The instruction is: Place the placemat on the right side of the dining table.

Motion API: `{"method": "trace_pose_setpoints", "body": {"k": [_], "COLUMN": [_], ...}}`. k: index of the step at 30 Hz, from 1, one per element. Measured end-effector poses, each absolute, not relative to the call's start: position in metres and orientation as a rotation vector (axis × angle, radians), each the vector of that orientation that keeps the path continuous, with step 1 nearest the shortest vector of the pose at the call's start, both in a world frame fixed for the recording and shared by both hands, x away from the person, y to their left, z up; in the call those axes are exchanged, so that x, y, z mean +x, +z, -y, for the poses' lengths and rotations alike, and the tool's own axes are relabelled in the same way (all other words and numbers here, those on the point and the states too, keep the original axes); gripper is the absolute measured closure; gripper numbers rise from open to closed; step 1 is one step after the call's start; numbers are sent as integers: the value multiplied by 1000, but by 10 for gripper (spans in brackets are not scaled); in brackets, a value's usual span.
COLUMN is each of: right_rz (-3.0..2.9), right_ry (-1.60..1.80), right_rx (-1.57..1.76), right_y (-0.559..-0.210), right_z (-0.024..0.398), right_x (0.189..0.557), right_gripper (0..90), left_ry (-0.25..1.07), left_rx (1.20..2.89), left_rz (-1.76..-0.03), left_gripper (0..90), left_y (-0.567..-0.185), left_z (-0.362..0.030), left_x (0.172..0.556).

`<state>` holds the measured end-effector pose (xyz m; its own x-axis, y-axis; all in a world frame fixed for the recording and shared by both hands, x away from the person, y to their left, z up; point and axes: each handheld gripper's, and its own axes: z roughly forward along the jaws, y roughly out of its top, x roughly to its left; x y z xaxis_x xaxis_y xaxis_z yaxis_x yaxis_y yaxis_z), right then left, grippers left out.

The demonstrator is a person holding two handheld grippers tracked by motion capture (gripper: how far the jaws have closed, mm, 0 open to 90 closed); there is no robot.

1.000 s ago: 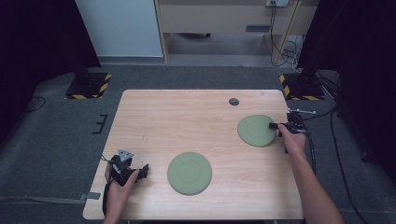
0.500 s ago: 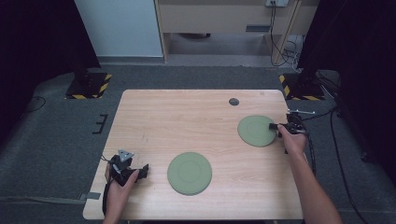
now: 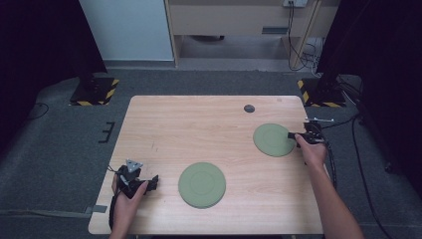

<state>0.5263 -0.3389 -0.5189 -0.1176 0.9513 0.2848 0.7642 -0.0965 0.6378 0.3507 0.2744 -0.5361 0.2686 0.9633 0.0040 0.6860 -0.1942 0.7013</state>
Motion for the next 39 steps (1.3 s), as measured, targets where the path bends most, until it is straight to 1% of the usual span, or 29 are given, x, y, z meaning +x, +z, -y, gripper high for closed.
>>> {"method": "trace_pose_setpoints", "body": {"k": [8, 12, 17, 18, 19, 20, 21, 22, 24, 25, 26, 28, 33, 39], "right_rz": [-1896, -1892, -1883, -1876, -1876, -1871, -1867, -1867, -1865, -1861, -1861, -1868, -1890, -1916], "right_ry": [1005, 990, 971, 961, 961, 963, 968, 968, 978, 987, 987, 1016, 1046, 1028], "right_rx": [1864, 1855, 1855, 1855, 1855, 1855, 1853, 1853, 1845, 1832, 1832, 1830, 1778, 1751], "right_y": [-516, -515, -514, -513, -513, -513, -512, -512, -510, -506, -506, -502, -492, -488], "right_z": [340, 338, 337, 336, 336, 336, 335, 335, 334, 333, 333, 332, 329, 323], "right_x": [526, 526, 527, 528, 528, 528, 528, 528, 527, 527, 527, 525, 516, 505], "right_gripper": [569, 512, 416, 362, 362, 330, 264, 264, 206, 148, 148, 108, 93, 106], "left_ry": [612, 612, 611, 611, 611, 610, 610, 610, 609, 610, 610, 609, 608, 606], "left_rx": [1958, 1959, 1960, 1960, 1960, 1960, 1960, 1960, 1960, 1961, 1961, 1962, 1964, 1966], "left_rz": [-1482, -1481, -1480, -1480, -1480, -1479, -1479, -1479, -1478, -1478, -1477, -1477, -1474, -1471], "left_gripper": [9, 9, 9, 9, 9, 9, 8, 8, 8, 8, 8, 9, 8, 6], "left_y": [-536, -536, -536, -536, -536, -536, -536, -536, -536, -536, -536, -536, -536, -536], "left_z": [-274, -274, -274, -274, -274, -274, -274, -274, -274, -274, -274, -274, -274, -274], "left_x": [351, 351, 351, 351, 351, 351, 351, 351, 351, 351, 351, 351, 351, 351]}}
